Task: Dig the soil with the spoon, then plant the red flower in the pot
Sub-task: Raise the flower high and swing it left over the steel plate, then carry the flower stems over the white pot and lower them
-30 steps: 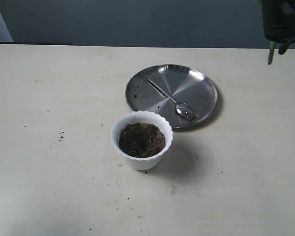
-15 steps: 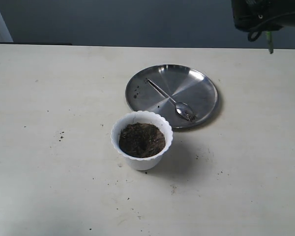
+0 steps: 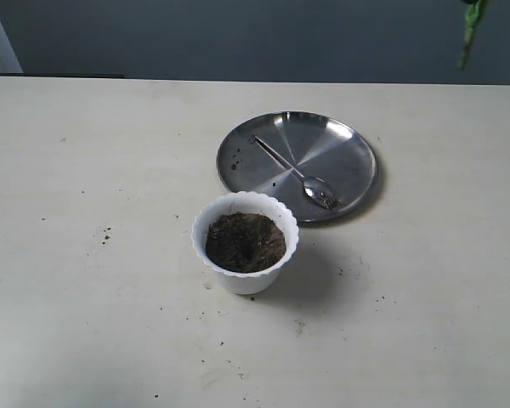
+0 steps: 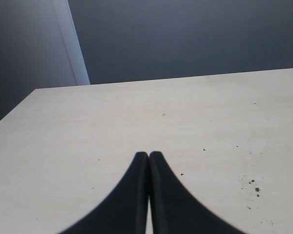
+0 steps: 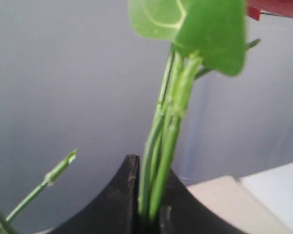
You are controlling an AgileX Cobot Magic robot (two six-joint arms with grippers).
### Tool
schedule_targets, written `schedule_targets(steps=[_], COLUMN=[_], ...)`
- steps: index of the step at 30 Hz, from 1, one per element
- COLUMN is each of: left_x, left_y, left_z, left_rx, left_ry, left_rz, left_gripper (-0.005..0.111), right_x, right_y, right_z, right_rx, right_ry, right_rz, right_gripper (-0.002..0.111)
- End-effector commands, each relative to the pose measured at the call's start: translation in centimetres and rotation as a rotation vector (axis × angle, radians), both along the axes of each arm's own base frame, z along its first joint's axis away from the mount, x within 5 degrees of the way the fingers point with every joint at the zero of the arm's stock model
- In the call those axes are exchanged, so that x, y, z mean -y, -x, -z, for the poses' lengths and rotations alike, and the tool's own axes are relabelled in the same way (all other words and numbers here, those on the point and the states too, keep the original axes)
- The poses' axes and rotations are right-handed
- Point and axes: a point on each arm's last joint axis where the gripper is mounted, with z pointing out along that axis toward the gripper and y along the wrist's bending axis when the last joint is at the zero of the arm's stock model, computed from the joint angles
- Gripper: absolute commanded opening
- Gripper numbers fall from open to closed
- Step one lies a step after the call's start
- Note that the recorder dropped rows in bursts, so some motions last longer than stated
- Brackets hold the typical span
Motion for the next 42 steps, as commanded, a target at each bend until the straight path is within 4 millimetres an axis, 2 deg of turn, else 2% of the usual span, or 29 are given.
schedule_targets(steps=[1, 7, 11, 13, 18, 24, 28, 33, 35, 37, 39, 42], left_x=[0.1, 0.1, 0.1, 0.1, 0.1, 0.1, 0.1, 0.1, 0.1, 0.1, 0.1, 0.1], left_y=[0.0, 0.0, 0.0, 0.0, 0.0, 0.0, 0.0, 0.0, 0.0, 0.0, 0.0, 0.0], left_z=[-0.2, -0.2, -0.2, -0.2, -0.2, -0.2, -0.2, -0.2, -0.2, -0.2, -0.2, -0.2], left_rx=[0.013, 0.013, 0.013, 0.013, 0.013, 0.013, 0.013, 0.013, 0.013, 0.013, 0.013, 0.015], left_ry=[0.009, 0.009, 0.009, 0.009, 0.009, 0.009, 0.009, 0.009, 0.009, 0.009, 0.009, 0.009], left_rz=[0.006, 0.006, 0.006, 0.006, 0.006, 0.006, 0.006, 0.006, 0.006, 0.006, 0.006, 0.007], left_gripper=[0.0, 0.0, 0.0, 0.0, 0.0, 0.0, 0.0, 0.0, 0.0, 0.0, 0.0, 0.0], right_x=[-0.6, -2.4, -4.8, -5.8, -5.9, -6.8, -7.0, -6.8, -6.2, -5.7, -6.1, -6.8], right_y=[1.6, 3.1, 4.8, 5.6, 6.2, 8.6, 9.6, 9.6, 8.5, 7.6, 8.0, 9.2], right_z=[-0.4, 2.1, 3.3, 3.4, 2.9, 1.9, 1.5, 1.5, 1.2, 0.8, 0.8, 0.8], right_rx=[0.119, -0.009, -0.121, -0.163, -0.162, -0.163, -0.133, -0.092, -0.076, -0.076, -0.079, 0.045], right_ry=[-0.278, -0.369, -0.309, -0.313, -0.312, -0.196, -0.112, -0.018, -0.112, -0.339, -0.361, -0.238], right_rz=[-0.201, -0.466, -0.802, -0.924, -0.972, -1.254, -1.37, -1.378, -1.222, -1.03, -1.066, -1.249], right_gripper=[-0.001, -0.001, -0.001, -0.001, -0.001, -0.001, -0.001, -0.001, -0.001, -0.001, -0.001, -0.001])
